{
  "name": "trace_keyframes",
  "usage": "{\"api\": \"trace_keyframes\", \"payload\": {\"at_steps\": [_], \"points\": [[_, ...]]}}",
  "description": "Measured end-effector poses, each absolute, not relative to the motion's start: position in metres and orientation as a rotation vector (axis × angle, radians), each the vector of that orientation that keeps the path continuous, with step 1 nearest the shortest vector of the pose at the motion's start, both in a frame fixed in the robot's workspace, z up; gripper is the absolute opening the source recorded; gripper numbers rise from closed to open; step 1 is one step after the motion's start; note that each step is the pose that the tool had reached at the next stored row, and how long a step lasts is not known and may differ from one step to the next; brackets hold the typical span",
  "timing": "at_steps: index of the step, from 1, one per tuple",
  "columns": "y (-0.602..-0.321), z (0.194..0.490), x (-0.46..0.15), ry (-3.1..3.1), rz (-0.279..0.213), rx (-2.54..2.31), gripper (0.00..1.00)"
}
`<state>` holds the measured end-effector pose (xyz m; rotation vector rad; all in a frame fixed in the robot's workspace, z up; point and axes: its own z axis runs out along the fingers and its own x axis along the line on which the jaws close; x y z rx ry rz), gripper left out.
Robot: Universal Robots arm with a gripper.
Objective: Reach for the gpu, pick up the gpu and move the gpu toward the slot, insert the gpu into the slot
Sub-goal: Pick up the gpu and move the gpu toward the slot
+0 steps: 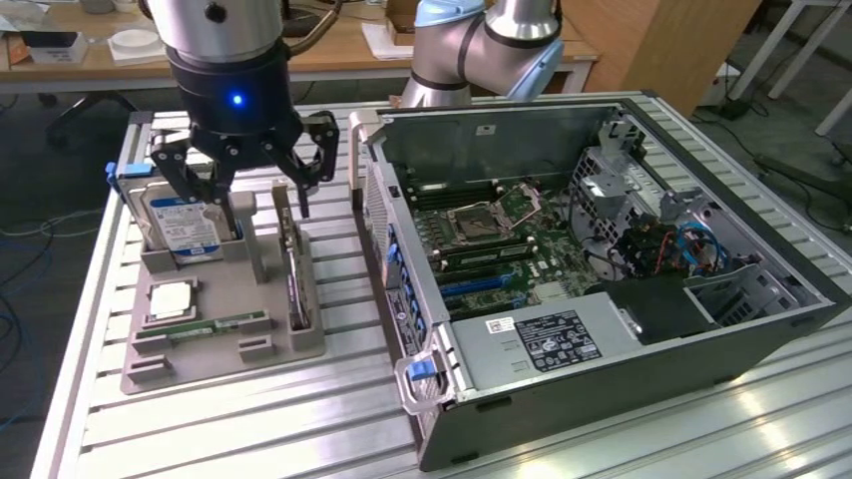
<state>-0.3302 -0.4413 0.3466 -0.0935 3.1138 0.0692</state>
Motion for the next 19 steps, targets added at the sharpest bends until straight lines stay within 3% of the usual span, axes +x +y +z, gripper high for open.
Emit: {"api": "trace_keyframes", "payload": {"at_steps": [19], "points": [[-0.441,0.329,-0.328,3.114,0.068,-0.034,0.71]]}}
